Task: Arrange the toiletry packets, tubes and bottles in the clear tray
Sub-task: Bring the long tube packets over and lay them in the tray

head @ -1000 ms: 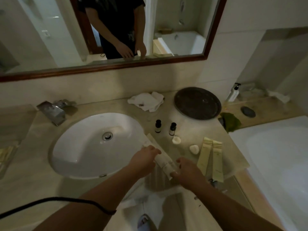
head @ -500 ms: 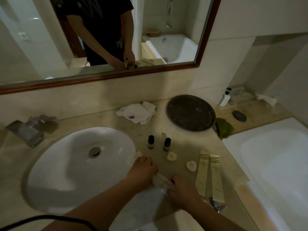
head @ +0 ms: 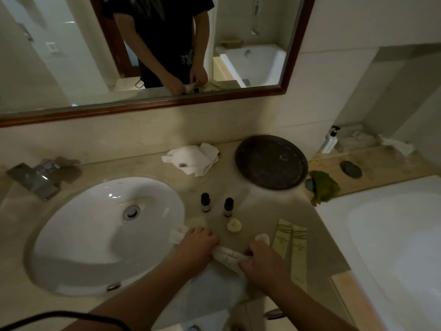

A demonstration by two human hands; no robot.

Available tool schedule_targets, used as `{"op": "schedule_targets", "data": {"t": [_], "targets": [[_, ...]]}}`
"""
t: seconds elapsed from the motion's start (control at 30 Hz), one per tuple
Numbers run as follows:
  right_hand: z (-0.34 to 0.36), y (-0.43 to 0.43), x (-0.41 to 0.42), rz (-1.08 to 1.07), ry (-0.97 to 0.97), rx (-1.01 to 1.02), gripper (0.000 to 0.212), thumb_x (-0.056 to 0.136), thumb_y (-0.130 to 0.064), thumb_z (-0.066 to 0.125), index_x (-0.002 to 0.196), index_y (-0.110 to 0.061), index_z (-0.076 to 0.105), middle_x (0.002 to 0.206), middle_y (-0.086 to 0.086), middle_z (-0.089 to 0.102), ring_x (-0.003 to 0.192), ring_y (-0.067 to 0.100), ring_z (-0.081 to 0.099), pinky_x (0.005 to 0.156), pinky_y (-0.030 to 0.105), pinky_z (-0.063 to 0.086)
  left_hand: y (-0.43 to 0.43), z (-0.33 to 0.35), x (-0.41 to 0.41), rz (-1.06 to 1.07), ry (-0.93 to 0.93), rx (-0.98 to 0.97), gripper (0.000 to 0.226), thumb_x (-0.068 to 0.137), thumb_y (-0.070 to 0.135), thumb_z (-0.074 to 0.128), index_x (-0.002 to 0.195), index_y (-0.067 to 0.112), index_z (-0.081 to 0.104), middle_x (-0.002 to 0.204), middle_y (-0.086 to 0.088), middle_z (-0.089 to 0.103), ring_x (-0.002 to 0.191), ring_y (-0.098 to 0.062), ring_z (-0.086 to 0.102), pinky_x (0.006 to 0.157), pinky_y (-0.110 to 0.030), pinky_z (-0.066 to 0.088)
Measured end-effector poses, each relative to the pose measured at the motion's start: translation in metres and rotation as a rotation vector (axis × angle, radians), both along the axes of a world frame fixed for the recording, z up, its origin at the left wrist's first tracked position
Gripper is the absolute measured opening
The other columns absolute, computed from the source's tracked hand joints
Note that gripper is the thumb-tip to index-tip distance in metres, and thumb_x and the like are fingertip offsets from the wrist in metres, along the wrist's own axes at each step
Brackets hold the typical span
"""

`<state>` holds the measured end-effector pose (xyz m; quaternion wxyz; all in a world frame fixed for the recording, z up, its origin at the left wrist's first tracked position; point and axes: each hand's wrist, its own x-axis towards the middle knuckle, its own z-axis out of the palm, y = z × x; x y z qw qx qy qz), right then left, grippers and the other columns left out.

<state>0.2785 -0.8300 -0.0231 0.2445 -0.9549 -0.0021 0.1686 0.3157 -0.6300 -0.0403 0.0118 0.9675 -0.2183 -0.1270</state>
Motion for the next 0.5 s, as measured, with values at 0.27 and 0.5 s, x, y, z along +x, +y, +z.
{"op": "schedule_targets", "data": {"t": [0.27, 0.5], "targets": [[0.002, -0.020, -0.004, -0.008, 0.059, 0.120, 0.017, 0.080, -0.042, 0.057, 0.072, -0.033, 0.046, 0.080, -0.007, 0.054, 0.076, 0.014, 0.053, 0.056, 0.025, 0.037, -0.012, 0.007, -0.004, -0.010, 0.021, -0.036, 0.022, 0.087, 0.027, 0.055, 0.108, 0.027, 0.059, 0.113, 0.004, 0.061, 0.108, -0.020, 0.053, 0.093, -0.033, 0.037], [0.020, 0.009, 0.008, -0.007, 0.002, 0.539, 0.034, 0.080, -0.047, 0.067, 0.103, -0.031, 0.048, 0.091, -0.006, 0.065, 0.077, 0.008, 0.065, 0.068, 0.030, 0.058, 0.021, 0.030, -0.021, 0.237, -0.040, -0.290, 0.021, 0.086, 0.032, 0.056, 0.104, 0.024, 0.061, 0.103, 0.004, 0.061, 0.097, -0.018, 0.056, 0.079, -0.030, 0.042]]}}
